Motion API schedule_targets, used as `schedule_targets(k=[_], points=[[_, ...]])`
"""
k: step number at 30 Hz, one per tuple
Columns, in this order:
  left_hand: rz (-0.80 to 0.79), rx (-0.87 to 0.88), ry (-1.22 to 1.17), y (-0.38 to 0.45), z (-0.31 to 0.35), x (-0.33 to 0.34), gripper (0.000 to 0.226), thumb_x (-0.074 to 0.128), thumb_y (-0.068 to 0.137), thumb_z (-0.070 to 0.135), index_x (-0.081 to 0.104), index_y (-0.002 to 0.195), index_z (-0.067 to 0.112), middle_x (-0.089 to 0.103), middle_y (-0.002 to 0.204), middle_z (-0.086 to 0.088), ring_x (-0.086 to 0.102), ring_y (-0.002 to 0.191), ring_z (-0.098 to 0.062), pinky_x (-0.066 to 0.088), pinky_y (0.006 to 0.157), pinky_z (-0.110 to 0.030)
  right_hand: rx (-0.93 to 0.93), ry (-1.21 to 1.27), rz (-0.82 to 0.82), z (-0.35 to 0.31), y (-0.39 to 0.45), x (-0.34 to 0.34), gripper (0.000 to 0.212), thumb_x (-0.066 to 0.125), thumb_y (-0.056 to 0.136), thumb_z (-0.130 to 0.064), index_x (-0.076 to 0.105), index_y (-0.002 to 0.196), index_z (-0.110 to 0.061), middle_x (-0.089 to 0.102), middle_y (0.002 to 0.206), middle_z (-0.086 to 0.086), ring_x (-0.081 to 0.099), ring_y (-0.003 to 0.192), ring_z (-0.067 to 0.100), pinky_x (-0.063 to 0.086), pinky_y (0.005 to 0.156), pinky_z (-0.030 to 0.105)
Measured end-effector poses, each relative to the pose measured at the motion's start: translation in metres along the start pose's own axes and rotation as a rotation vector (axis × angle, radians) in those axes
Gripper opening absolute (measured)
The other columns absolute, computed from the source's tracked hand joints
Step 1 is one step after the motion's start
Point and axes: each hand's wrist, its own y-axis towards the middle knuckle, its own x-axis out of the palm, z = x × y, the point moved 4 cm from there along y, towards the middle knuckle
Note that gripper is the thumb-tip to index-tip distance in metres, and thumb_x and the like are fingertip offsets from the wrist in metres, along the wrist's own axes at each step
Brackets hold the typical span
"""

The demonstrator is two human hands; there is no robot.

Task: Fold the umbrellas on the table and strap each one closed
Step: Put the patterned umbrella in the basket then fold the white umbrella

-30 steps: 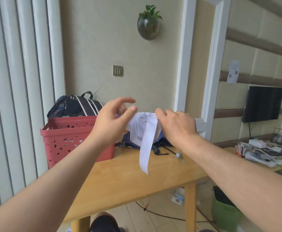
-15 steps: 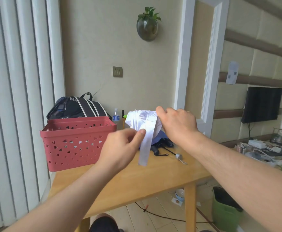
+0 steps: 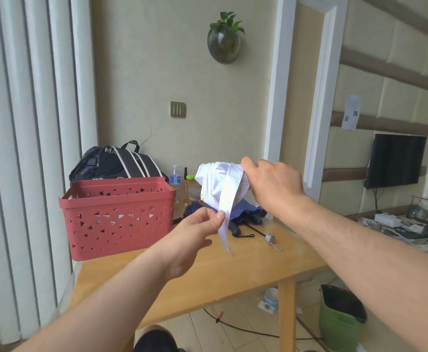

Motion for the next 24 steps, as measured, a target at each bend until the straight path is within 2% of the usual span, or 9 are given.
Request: schedule_targets(k=[2, 5, 7, 9, 12, 17, 21, 24], points=[[-0.03, -0.012, -0.039, -0.001, 0.0, 0.005, 0.043, 0.06, 0.101, 0.05, 0.052, 0.112, 0.009, 0.075, 0.12, -0.002, 0.066, 0.119, -0.013, 0.043, 0.104, -0.04, -0.005, -0.003, -0.006, 0.001, 0.001, 0.0, 0.052, 0.065, 0.078, 0.0, 0.026, 0.103, -0.025, 0.042, 0.077, -0.002, 0.044, 0.061, 0.03, 0.016, 0.047, 0.029], [-0.047, -0.001, -0.09, -0.001, -0.004, 0.009, 0.04, 0.062, 0.092, 0.044, 0.057, 0.116, 0.012, 0.074, 0.094, 0.0, 0.07, 0.103, -0.018, 0.044, 0.096, -0.04, -0.004, -0.004, -0.02, 0.005, 0.002, 0.0, 0.052, 0.066, 0.08, -0.002, 0.023, 0.101, -0.024, 0.041, 0.076, -0.002, 0.046, 0.062, 0.03, 0.017, 0.047, 0.029], [-0.041, 0.034, -0.081, -0.002, -0.007, 0.007, 0.027, 0.063, 0.091, 0.042, 0.071, 0.098, 0.016, 0.07, 0.085, -0.001, 0.067, 0.094, -0.019, 0.043, 0.09, -0.035, 0.008, -0.013, -0.028, 0.01, 0.002, 0.0, 0.045, 0.066, 0.082, -0.004, 0.032, 0.107, -0.022, 0.042, 0.077, -0.002, 0.047, 0.063, 0.031, 0.017, 0.047, 0.028], [-0.047, 0.067, -0.104, -0.004, -0.009, 0.005, 0.027, 0.062, 0.094, 0.038, 0.075, 0.079, 0.02, 0.069, 0.083, -0.003, 0.063, 0.088, -0.02, 0.044, 0.089, -0.035, 0.02, -0.03, -0.037, 0.015, 0.003, -0.001, 0.044, 0.064, 0.083, -0.004, 0.037, 0.113, -0.02, 0.04, 0.074, -0.001, 0.048, 0.062, 0.03, 0.018, 0.046, 0.028], [-0.09, 0.127, -0.158, -0.007, -0.004, 0.003, 0.028, 0.063, 0.099, 0.033, 0.078, 0.078, 0.022, 0.067, 0.082, -0.004, 0.06, 0.081, -0.018, 0.045, 0.084, -0.029, 0.035, -0.048, -0.059, 0.02, 0.002, 0.0, 0.046, 0.062, 0.08, 0.001, 0.037, 0.113, -0.02, 0.035, 0.069, -0.001, 0.048, 0.061, 0.03, 0.019, 0.045, 0.027], [-0.067, 0.162, -0.037, -0.006, 0.004, -0.007, 0.024, 0.062, 0.096, 0.032, 0.075, 0.079, 0.02, 0.07, 0.082, -0.006, 0.061, 0.079, -0.013, 0.046, 0.074, -0.016, 0.051, 0.005, -0.047, 0.026, 0.001, 0.0, 0.039, 0.059, 0.085, -0.004, 0.029, 0.104, -0.021, 0.043, 0.071, 0.0, 0.048, 0.057, 0.028, 0.025, 0.045, 0.027], [-0.001, 0.122, 0.144, 0.002, -0.007, -0.028, 0.023, 0.061, 0.104, 0.027, 0.073, 0.089, 0.013, 0.073, 0.081, -0.003, 0.058, 0.078, -0.013, 0.04, 0.074, -0.03, 0.049, 0.128, -0.137, 0.022, 0.001, -0.009, 0.028, 0.054, 0.088, -0.013, 0.031, 0.098, -0.024, 0.053, 0.072, 0.002, 0.044, 0.057, 0.023, 0.032, 0.048, 0.029], [0.034, 0.118, 0.273, 0.007, -0.011, -0.042, 0.029, 0.061, 0.104, 0.03, 0.075, 0.084, 0.013, 0.072, 0.081, 0.003, 0.053, 0.072, -0.011, 0.039, 0.065, -0.024, 0.018, 0.228, -0.261, 0.017, -0.005, -0.008, 0.024, 0.053, 0.085, -0.014, 0.036, 0.095, -0.028, 0.056, 0.075, 0.002, 0.048, 0.063, 0.022, 0.035, 0.05, 0.03]])
